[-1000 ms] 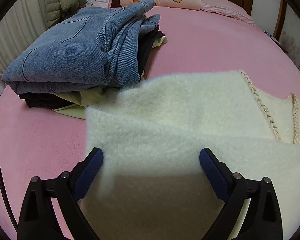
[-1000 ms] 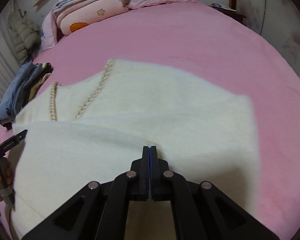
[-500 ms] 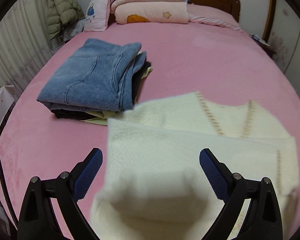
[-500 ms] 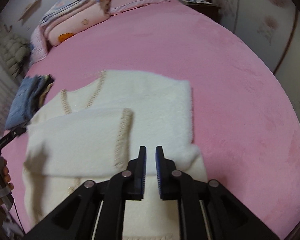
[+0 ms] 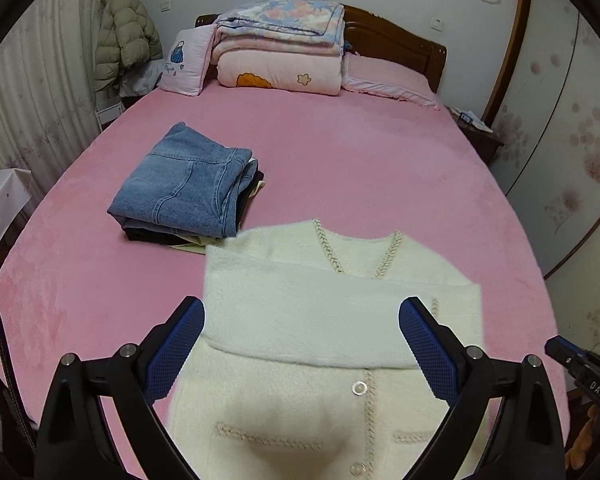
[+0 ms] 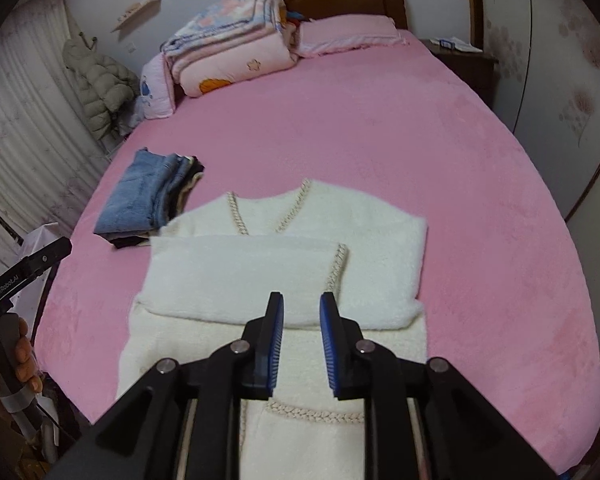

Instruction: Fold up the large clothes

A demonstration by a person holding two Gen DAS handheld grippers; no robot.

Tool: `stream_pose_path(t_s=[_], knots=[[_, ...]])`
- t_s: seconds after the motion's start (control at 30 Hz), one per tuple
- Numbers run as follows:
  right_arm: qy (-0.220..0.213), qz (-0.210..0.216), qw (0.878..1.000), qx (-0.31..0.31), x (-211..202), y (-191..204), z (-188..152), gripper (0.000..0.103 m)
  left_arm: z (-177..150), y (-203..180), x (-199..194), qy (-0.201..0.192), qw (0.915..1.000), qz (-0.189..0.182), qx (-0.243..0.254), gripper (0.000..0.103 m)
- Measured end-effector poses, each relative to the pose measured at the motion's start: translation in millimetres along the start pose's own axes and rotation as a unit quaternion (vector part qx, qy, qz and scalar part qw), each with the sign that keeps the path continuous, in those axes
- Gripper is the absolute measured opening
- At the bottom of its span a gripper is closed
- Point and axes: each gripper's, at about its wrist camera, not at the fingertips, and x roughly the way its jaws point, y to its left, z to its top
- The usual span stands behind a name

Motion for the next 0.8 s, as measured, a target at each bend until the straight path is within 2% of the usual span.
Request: stream_pose_path(t_s=[0.1, 0.33, 0.57, 0.73, 0.8], knots=[[-0.011, 0.021, 1.0, 0.01, -19.2, 6.5, -4.2, 0.028, -0.3, 5.5, -24.1, -0.008, 0.9999, -0.002, -0.009, 0.097], [-0.025, 0.035, 0.999, 0.019, -49.2, 28.5, -14.0, 0.029, -8.4, 28.0, -74.2, -0.027, 0.9989, -0.002, -0.038, 0.097], [-0.037, 0.017, 0.999, 0.011, -78.4, 59.4, -24.2, 0.029, -27.9, 52.0, -106.7, -0.024, 0.9988, 0.014, -0.041, 0.097], [-0.058, 0.013, 0.998, -0.005, -103.1, 81.2, -41.1, 0.029, -50.5, 65.1, -131.7, -0.052, 0.9975, 0.001, -0.047, 0.097], [-0.073, 0.013, 0.997, -0.008, -113.6, 87.8, -50.7, 0.029, -60.7, 69.6, -138.3, -0.047, 0.9977, 0.002, -0.047, 0.097]])
